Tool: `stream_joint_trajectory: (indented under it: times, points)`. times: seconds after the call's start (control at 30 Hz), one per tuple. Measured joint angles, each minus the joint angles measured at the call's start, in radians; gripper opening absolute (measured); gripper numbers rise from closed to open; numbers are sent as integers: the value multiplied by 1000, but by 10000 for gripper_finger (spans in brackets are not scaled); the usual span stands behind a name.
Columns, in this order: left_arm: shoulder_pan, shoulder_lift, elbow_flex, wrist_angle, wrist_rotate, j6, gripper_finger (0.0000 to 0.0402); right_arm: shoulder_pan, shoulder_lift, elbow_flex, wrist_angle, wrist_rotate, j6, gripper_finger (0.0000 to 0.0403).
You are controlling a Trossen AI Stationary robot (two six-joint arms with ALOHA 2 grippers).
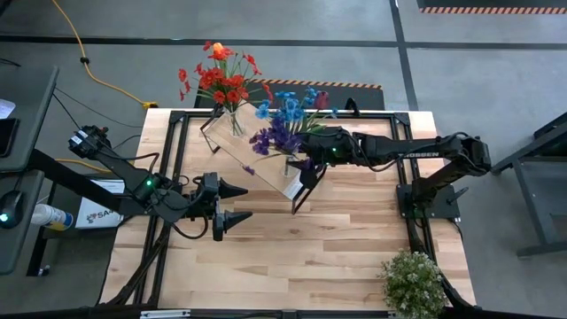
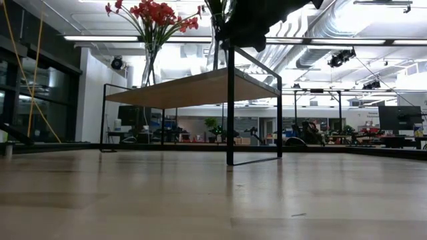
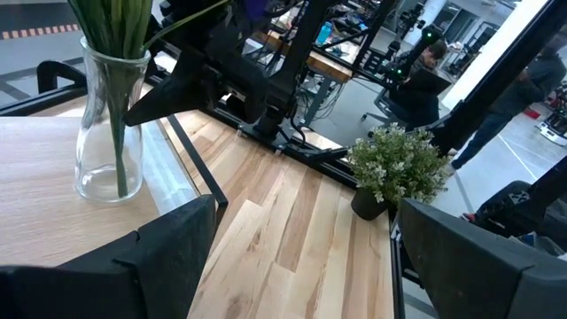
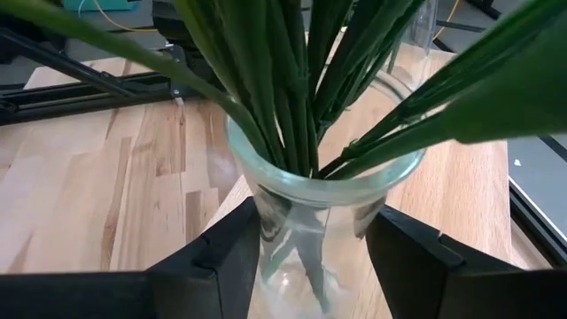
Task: Pick and place flowers into a vace then onto a shelf
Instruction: Put the transparent flower vase on the shelf, then return to Home Position
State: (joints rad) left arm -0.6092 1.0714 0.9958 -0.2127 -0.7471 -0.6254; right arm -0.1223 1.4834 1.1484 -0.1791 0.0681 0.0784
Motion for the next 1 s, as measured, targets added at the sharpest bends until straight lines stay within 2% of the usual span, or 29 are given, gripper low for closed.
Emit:
stream_joint_trajectory:
  times: [0.33,0.73,1.0]
  points:
    - [0,0,0,0,0,0,386,1,1,-2,-6,-4,10,202]
    - [0,0,0,0,0,0,386,1,5,-6,-42,5,10,259]
    - [0,0,0,0,0,0,386,1,3,-6,-54,1,1,271]
